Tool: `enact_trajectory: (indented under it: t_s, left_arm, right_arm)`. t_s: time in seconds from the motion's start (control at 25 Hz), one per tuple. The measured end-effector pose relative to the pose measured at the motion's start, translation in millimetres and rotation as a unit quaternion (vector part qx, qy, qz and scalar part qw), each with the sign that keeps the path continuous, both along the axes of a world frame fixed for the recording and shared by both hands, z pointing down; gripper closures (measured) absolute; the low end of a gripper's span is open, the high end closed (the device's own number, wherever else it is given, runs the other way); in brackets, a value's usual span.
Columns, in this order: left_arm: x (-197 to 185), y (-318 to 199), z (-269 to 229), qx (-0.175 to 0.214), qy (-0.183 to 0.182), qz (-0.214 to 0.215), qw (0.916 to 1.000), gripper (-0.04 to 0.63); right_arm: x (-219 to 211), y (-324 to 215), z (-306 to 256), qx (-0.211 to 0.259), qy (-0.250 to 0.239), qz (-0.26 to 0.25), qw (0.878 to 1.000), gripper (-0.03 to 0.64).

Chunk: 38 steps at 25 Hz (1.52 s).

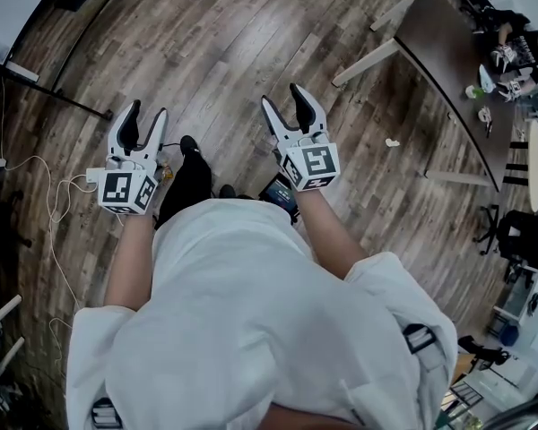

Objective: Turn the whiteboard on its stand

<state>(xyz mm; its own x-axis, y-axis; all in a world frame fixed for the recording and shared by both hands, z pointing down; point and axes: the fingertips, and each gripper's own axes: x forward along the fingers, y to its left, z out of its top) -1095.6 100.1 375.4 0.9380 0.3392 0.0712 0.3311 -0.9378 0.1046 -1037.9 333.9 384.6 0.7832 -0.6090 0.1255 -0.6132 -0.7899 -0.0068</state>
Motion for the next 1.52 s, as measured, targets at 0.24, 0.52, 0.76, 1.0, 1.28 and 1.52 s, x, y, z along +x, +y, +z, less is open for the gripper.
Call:
enact_trajectory:
  t_s: [0.24,0.52,0.76,1.0,1.28,1.52]
  left_arm:
    - [47.0,-14.9,6.1,-0.009,-0.003,0.005,0.9999,0.376]
    - [131.4,-53.4,8.7,-0.024,-0.002,0.006,0.9997,0.376]
    - [212.9,-96.6,7.8,-0.025,-0.004,0.023,0.9994,0.376]
    - [290.3,-130.5,4.6,-0.026,0.004,0.048,0.9985,0.376]
    - [355.0,-155.7,16.2,-0.038,-0.008,0.052,0.9979,0.334]
    - [414.8,-164.6,30.7,-0.037,-0.016,0.048,0.998,0.317]
  right_arm:
    - [38.6,-11.3,1.5,-0.009,-0.003,0.006,1.0,0.365]
    - [119.9,-49.6,3.0,-0.021,-0.003,0.005,1.0,0.365]
    - [200.1,-96.7,-7.0,-0.024,-0.002,0.016,1.0,0.367]
    - [273.9,-145.8,-17.9,-0.03,0.012,0.02,0.999,0.365]
    - [333.6,-169.2,-15.8,-0.033,0.013,0.016,0.999,0.354]
    - [396.7,-167.7,4.8,-0.034,0.0,0.021,0.999,0.324]
